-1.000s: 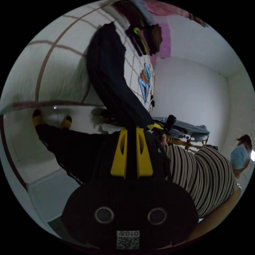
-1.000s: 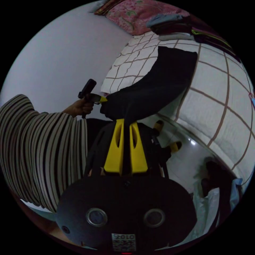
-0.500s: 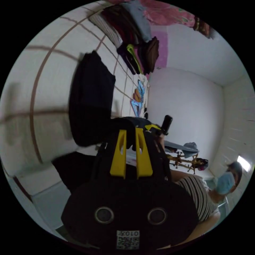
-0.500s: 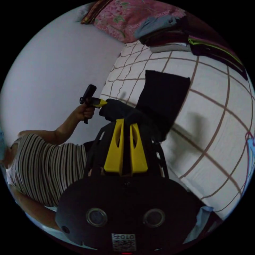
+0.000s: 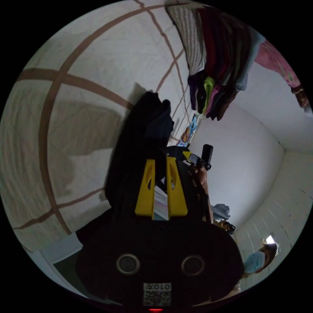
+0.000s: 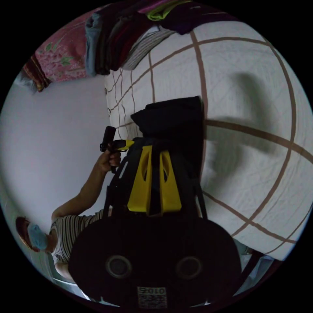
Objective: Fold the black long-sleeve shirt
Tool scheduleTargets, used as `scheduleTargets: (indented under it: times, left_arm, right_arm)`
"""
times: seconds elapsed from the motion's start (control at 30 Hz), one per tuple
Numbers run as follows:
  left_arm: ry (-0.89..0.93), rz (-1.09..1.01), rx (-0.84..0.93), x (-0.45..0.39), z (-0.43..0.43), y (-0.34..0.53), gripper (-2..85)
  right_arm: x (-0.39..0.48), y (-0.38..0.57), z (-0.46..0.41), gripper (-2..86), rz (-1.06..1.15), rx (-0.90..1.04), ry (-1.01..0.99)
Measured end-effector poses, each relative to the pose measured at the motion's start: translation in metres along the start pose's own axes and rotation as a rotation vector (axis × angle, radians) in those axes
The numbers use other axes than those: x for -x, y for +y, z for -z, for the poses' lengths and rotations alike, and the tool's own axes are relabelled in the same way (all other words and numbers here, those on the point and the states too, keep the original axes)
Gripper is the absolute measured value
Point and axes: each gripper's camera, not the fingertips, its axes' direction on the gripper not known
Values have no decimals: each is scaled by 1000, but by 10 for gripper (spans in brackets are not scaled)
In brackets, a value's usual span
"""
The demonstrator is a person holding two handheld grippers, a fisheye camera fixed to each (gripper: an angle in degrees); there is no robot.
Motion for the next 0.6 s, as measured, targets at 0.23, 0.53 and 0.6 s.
scheduleTargets:
  times: [0.23,0.53,0.6]
  left_arm:
    - [-52,-134,-20,-28,3,-19,69]
    - [-1,-224,-289,-36,41,-4,56]
    - [-112,-267,-258,-48,36,-4,59]
  right_arm:
    - [12,-2,30,73,70,-204,-54]
    - [28,44,63,77,291,-440,-132]
    - [25,55,71,76,264,-544,-139]
